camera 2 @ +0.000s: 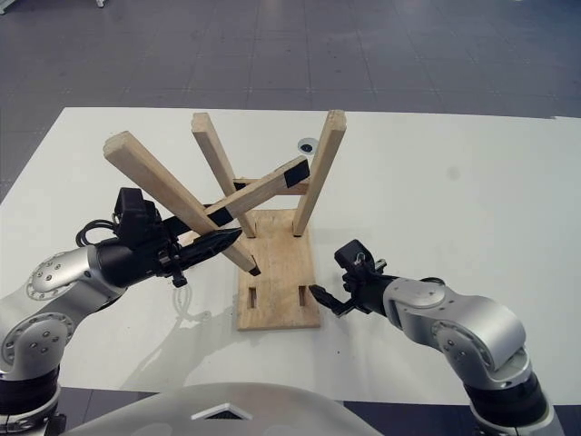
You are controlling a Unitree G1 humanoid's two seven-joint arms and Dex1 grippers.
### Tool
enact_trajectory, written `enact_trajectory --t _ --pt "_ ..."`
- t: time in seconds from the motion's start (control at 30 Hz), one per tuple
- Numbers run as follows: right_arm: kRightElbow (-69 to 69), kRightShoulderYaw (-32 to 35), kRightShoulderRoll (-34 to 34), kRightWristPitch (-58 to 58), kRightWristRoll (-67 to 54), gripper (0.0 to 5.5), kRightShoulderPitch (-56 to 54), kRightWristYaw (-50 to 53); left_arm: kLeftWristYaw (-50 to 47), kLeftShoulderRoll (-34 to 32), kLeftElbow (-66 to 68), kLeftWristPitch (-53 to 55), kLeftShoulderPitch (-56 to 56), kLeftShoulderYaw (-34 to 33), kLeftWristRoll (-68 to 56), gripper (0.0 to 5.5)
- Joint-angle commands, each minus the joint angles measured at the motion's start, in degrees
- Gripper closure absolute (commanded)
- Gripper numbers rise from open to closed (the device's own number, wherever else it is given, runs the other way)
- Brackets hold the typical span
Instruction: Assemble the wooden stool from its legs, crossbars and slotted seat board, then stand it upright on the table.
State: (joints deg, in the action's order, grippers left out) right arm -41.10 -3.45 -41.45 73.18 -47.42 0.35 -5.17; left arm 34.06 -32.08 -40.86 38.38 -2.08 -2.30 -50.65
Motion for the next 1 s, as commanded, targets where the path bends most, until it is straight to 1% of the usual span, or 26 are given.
enact_trajectory --t 0.03,0.17,0.27,0.4,0.53,0.63,0.73,0.87,0.93,1.0 --pt "-0.98 1.29 0.24 2.27 -0.07 0.67 -1.96 -1.57 -0.45 0.03 -0.27 -0.56 0.33 0.67 1.2 3.46" --pt "-3.12 -0.06 2.95 4.3 -0.3 0.67 -0.96 -1.43 -0.59 0.0 -0.05 -0.45 1.14 0.7 1.19 3.46" --pt "-4.24 -0.78 3.45 5.43 0.47 0.67 0.5 -1.97 -0.65 -0.02 0.15 -0.31 1.59 0.78 1.17 3.46" --pt "-2.26 -3.48 1.55 3.82 4.72 0.67 3.0 -2.63 -0.14 -0.37 1.02 -0.1 3.15 0.86 1.13 3.46" --pt "1.29 -6.87 -1.51 -0.84 10.41 0.67 5.08 -5.02 0.44 -0.82 1.42 0.14 4.59 0.75 0.99 3.46" --pt "4.67 -8.52 -2.96 -4.31 13.44 0.67 4.17 -7.23 1.04 -1.0 1.2 -0.01 4.47 1.03 1.35 3.46" --pt "8.92 -8.8 -4.47 -7.43 15.57 0.67 1.02 -10.39 2.13 -1.29 1.1 -0.25 3.01 1.99 2.2 3.46" --pt "10.83 -9.11 -4.62 -8.61 17.04 0.67 -1.98 -12.89 3.65 -1.56 1.02 -0.79 0.36 4.15 3.62 3.46" --pt "11.06 -9.24 -3.98 -8.58 17.73 0.67 -2.88 -13.36 3.46 -0.86 1.66 -2.02 -0.75 5.19 5.55 3.46" --pt "10.31 -9.13 -3.21 -7.9 17.88 0.67 -3.15 -13.45 1.44 1.55 2.37 -3.75 -0.98 6.87 8.22 3.46"
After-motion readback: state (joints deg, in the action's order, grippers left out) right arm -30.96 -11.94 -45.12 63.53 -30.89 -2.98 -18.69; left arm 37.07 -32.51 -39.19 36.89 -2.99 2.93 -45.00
